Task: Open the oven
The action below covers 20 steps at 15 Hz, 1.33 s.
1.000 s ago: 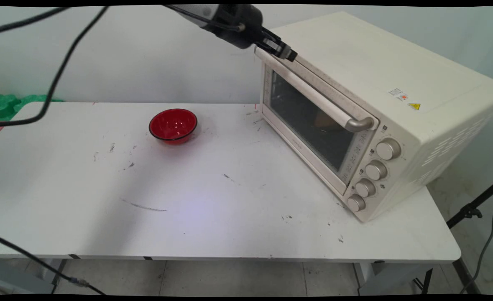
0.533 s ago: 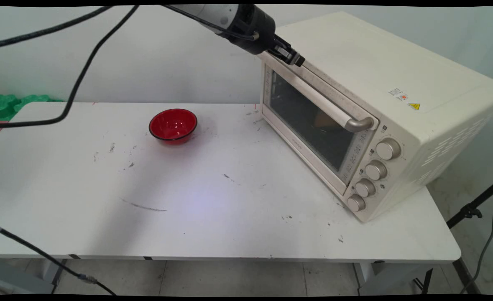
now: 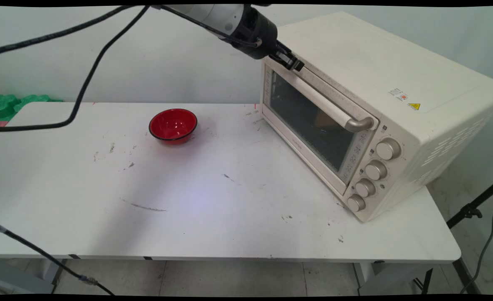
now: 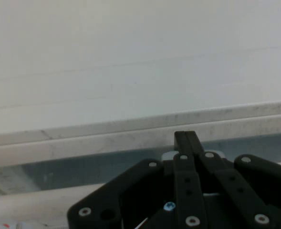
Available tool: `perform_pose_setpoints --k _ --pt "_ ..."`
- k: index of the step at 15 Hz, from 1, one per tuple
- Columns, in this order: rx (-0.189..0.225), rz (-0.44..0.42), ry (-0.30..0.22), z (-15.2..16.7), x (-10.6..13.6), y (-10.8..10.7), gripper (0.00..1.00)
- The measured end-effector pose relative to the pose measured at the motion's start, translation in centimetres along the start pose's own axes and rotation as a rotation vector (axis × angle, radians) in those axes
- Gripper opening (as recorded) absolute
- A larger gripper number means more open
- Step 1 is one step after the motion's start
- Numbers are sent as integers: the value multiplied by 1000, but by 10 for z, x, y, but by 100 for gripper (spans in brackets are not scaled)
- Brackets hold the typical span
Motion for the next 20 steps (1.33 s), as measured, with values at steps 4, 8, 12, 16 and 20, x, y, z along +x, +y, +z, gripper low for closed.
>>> perform_pose_setpoints --k 4,8,12,16,20 --pt "6 2 -15 2 -3 2 0" --pt "10 5 -32 4 -9 4 0" --pt "10 5 -47 1 -16 7 0" --pt "10 0 -62 -7 -25 7 0" --pt "8 2 -83 -18 -39 6 0"
